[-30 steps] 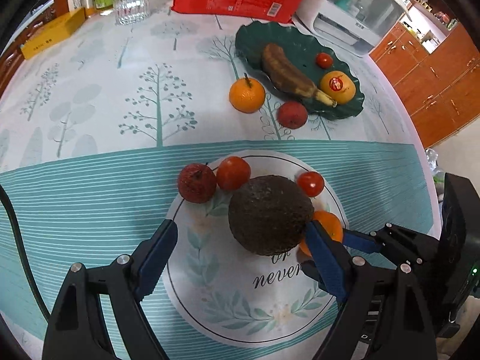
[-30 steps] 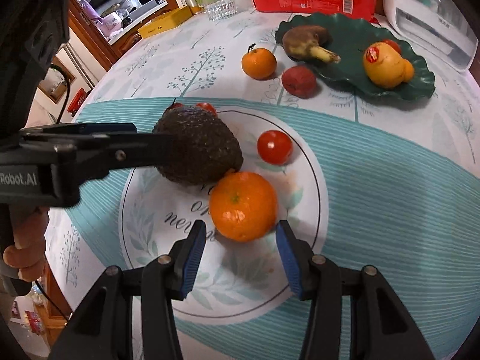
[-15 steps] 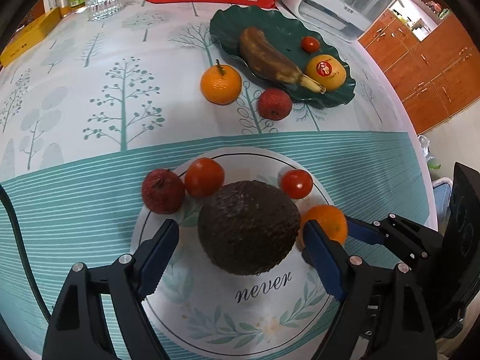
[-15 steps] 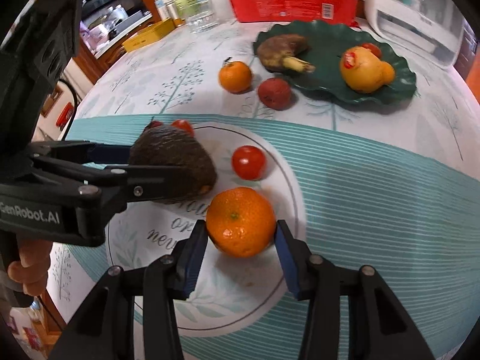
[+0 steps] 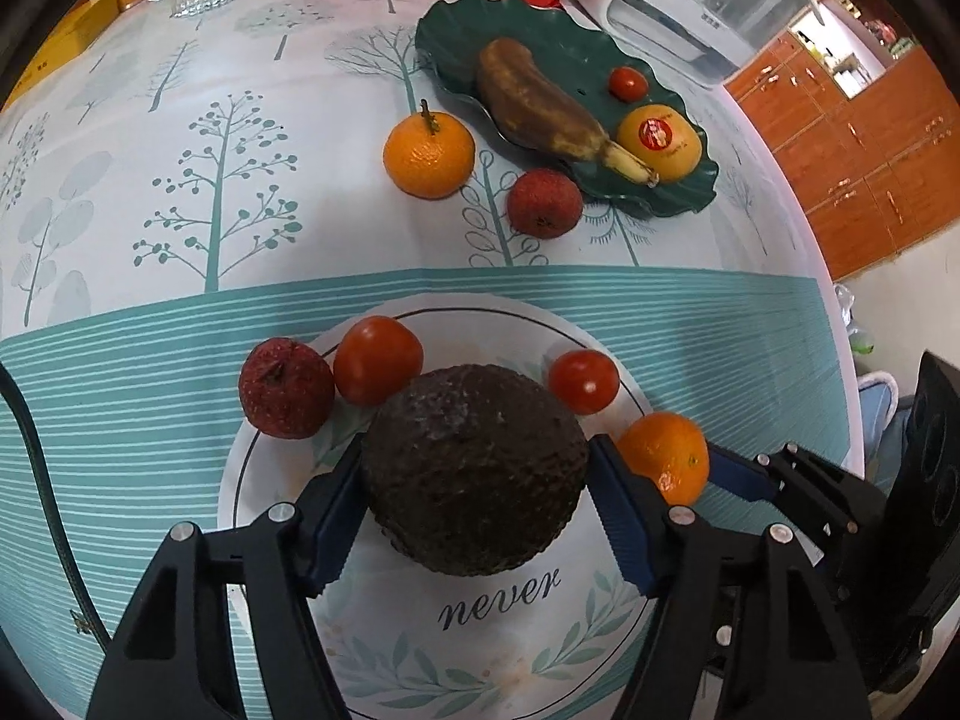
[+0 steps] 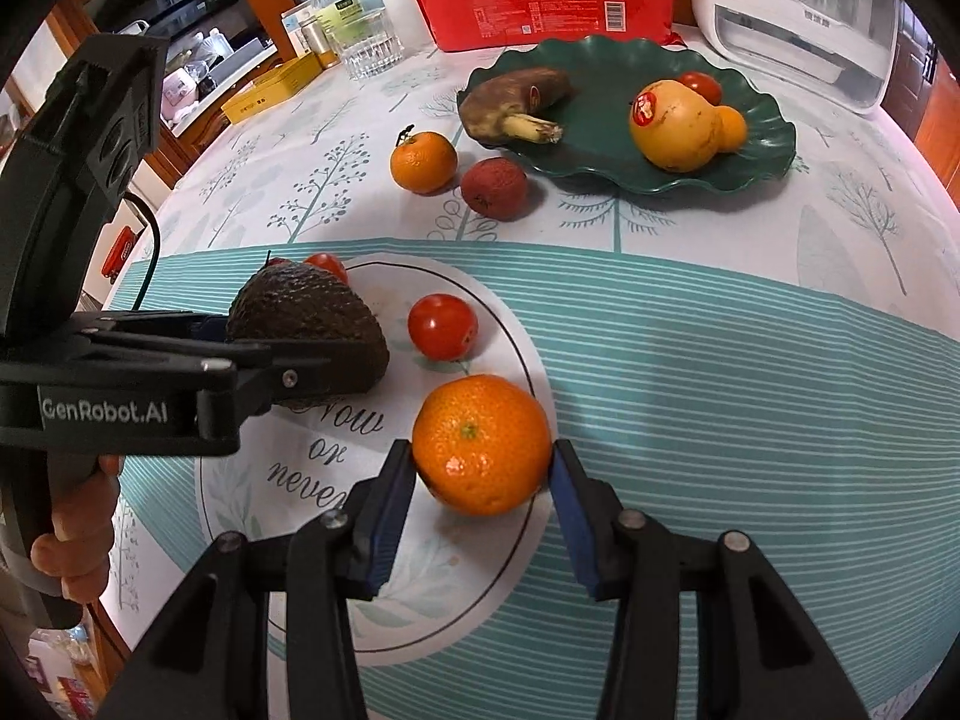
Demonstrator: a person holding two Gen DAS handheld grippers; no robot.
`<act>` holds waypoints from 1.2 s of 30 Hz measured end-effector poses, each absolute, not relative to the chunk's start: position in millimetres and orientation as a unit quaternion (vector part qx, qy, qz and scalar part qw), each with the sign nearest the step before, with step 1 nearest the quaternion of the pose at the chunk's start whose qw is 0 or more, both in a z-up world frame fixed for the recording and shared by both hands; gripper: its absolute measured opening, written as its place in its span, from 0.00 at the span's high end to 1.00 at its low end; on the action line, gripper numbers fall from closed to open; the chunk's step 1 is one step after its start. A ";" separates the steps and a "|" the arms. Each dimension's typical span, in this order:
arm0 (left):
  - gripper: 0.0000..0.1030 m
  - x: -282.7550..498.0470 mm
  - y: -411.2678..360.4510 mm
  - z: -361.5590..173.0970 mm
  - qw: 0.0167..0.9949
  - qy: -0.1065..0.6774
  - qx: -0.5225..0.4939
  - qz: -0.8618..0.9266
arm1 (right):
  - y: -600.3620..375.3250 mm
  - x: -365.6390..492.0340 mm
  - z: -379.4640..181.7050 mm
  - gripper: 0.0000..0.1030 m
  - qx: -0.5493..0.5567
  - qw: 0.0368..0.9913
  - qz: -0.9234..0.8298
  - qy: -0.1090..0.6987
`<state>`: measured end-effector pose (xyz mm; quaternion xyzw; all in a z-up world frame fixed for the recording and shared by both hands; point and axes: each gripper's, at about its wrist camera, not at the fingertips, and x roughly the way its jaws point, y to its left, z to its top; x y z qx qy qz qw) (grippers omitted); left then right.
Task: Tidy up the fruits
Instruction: 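Grasp the avocado with the left gripper while the right gripper grasps the large orange, then carry the avocado and large orange over the green plate with both grippers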
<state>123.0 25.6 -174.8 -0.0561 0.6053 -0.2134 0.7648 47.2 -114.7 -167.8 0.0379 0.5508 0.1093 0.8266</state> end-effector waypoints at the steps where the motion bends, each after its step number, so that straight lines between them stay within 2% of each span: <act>1: 0.34 123.4 25.7 -174.9 0.766 0.605 -0.061 -0.210 | -114.7 46.5 -167.6 0.55 0.038 0.827 0.110 0.551; 21: 0.35 86.5 29.1 -166.3 0.779 0.591 -0.084 -0.192 | -120.1 37.7 -158.7 0.57 0.040 0.829 0.109 0.547; 36: 0.35 110.6 -4.2 -72.1 0.813 0.537 -0.044 -0.219 | -157.8 63.3 -92.3 0.57 0.055 0.853 0.105 0.508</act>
